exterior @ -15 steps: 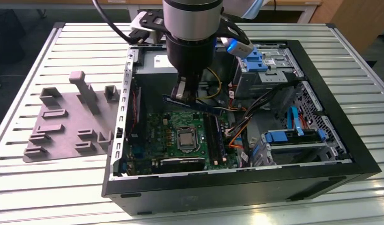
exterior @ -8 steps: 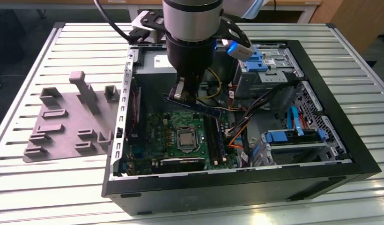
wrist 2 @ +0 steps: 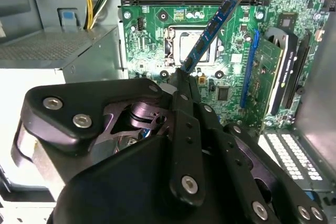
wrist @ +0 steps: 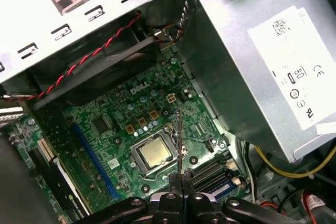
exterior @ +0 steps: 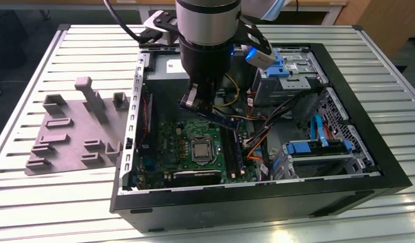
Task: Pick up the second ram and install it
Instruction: 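Insert the second ram into the second slot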
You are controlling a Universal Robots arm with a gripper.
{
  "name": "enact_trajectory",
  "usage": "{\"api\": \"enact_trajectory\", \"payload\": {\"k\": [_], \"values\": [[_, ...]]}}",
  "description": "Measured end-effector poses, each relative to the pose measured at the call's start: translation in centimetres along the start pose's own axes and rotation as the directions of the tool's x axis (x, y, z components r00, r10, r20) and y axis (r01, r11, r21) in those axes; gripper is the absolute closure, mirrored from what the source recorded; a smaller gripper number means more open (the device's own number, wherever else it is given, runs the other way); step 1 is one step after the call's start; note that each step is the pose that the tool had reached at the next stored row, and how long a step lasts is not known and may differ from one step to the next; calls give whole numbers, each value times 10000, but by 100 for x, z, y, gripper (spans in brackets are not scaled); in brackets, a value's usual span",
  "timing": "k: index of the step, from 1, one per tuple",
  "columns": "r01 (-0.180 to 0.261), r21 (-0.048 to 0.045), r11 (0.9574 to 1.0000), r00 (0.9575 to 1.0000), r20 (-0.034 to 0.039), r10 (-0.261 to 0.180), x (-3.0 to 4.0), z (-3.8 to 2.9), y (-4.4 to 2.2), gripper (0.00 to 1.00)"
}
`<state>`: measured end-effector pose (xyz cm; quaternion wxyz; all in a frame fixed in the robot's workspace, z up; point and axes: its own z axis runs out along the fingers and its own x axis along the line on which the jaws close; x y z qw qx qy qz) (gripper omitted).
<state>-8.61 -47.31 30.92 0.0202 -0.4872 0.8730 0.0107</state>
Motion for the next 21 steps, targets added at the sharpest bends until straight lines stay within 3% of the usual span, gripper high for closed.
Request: {"api": "enact_trajectory", "payload": {"k": [9, 10, 16, 21], "values": [[-819, 37, 9966, 9966, 1, 819, 7, 4, -4, 88], [-1221, 56, 9925, 9925, 3, 1221, 11, 6, -6, 88], [-1758, 81, 9844, 9844, 5, 1758, 15, 8, -9, 88], [-2211, 101, 9752, 9752, 9, 2211, 19, 11, -12, 88]]}}
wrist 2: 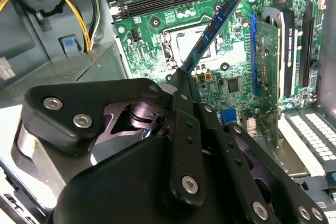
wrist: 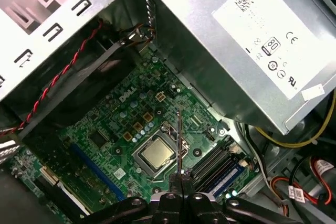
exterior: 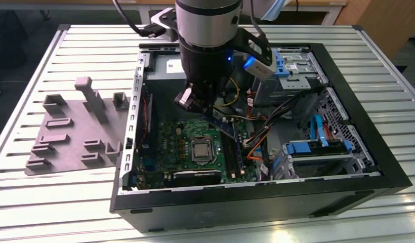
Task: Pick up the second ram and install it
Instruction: 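Insert the second ram into the second slot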
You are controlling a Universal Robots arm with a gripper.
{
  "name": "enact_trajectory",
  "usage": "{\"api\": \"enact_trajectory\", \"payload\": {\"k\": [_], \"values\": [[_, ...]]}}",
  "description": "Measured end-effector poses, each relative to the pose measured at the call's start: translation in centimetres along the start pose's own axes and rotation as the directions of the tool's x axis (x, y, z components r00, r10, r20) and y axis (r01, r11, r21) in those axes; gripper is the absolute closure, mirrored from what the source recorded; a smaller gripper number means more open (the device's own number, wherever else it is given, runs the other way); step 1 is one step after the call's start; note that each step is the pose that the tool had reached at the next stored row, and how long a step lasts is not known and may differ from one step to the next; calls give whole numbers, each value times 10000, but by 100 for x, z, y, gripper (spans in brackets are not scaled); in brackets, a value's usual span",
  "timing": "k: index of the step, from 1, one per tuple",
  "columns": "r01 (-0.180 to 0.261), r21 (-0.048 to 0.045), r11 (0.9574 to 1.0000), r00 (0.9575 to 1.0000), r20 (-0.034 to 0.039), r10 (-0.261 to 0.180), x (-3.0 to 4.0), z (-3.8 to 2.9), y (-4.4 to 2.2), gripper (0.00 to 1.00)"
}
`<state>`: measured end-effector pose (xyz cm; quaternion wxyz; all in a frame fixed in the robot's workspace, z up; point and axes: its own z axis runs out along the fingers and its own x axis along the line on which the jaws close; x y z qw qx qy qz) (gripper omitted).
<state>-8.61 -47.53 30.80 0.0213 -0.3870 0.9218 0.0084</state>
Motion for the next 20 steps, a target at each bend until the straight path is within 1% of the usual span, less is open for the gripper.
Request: {"api": "enact_trajectory", "payload": {"k": [5, 10, 15, 18, 20], "values": [[-481, 23, 9988, 9988, -1, 481, 3, 2, -2, 88], [-1001, 46, 9950, 9950, 1, 1001, 4, 7, -3, 88], [-1539, 71, 9881, 9881, 3, 1539, 5, 11, -4, 88], [-1858, 85, 9826, 9826, 5, 1858, 5, 13, -4, 88], [-2076, 96, 9782, 9782, 7, 2076, 5, 14, -4, 88]]}}
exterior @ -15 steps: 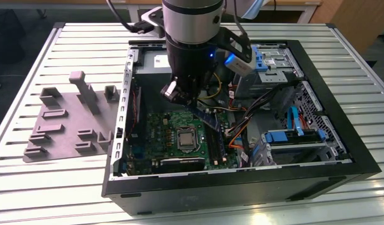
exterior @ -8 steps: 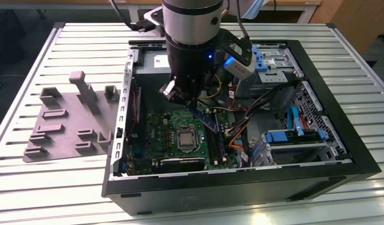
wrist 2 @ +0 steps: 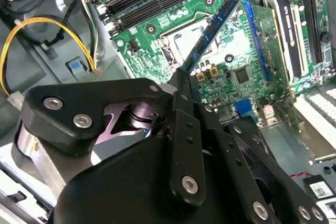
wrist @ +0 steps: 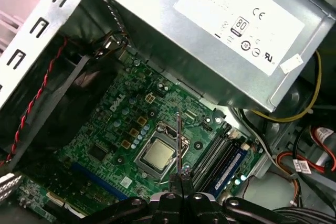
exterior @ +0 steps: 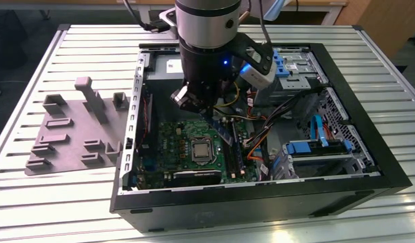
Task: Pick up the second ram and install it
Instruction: 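Insert the second ram into the second slot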
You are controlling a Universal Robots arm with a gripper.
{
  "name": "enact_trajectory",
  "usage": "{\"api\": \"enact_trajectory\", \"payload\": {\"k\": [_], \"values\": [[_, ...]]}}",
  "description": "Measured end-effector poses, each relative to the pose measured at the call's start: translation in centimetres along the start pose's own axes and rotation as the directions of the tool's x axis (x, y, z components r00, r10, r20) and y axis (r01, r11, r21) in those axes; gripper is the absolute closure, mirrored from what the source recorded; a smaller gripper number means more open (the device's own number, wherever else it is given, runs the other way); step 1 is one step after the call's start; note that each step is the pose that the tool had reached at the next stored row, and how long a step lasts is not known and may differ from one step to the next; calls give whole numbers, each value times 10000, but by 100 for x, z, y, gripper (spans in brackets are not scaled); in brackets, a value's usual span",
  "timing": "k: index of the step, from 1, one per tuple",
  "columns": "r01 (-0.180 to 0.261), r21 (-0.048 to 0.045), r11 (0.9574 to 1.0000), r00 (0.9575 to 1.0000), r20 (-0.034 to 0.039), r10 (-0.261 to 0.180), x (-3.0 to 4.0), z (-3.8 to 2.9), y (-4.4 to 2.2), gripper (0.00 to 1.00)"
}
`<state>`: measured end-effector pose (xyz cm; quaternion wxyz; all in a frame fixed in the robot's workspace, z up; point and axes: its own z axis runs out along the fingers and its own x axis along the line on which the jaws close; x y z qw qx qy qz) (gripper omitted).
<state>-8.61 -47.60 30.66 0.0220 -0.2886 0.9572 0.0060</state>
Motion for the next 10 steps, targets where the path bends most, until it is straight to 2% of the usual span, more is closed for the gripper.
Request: {"api": "enact_trajectory", "payload": {"k": [5, 10], "values": [[-522, 23, 9986, 9986, 1, 522, 1, 3, -1, 88], [-1060, 48, 9944, 9944, 2, 1060, 1, 5, -2, 88]]}}
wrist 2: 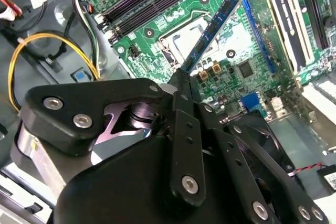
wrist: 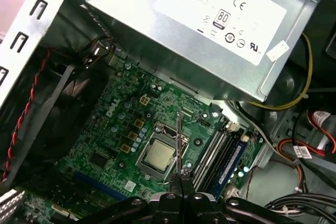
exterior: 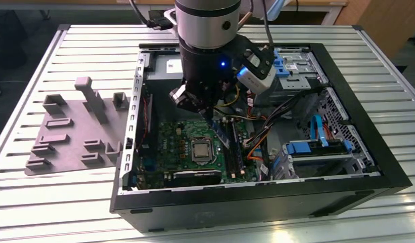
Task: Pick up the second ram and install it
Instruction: 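Insert the second ram into the second slot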
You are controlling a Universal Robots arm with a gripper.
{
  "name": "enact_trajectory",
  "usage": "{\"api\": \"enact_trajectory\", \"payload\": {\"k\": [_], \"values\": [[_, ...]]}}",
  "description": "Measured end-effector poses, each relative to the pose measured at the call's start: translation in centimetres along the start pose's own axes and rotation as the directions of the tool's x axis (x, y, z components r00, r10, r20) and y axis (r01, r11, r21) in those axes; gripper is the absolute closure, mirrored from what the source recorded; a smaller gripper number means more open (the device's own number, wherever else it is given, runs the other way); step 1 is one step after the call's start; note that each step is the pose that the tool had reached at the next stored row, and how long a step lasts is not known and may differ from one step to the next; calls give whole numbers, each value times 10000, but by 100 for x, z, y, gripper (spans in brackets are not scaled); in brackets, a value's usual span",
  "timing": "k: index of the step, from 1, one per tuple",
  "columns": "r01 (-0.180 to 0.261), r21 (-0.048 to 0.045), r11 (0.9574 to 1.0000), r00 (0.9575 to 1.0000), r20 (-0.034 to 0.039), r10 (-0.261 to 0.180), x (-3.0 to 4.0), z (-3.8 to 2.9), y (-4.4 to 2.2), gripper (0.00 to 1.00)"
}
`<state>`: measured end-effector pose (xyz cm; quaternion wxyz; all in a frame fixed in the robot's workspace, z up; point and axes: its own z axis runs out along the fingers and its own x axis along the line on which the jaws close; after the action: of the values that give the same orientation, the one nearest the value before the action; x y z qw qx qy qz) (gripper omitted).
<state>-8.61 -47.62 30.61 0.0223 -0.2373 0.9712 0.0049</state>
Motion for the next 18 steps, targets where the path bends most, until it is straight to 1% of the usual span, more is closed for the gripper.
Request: {"api": "enact_trajectory", "payload": {"k": [5, 9, 14, 18], "values": [[-554, 25, 9985, 9985, 0, 554, 0, 3, -1, 88], [-999, 45, 9950, 9950, 2, 999, 1, 6, -1, 88], [-1562, 72, 9877, 9877, 4, 1562, 1, 9, -1, 88], [-2038, 93, 9790, 9790, 8, 2038, 1, 11, -1, 88]]}}
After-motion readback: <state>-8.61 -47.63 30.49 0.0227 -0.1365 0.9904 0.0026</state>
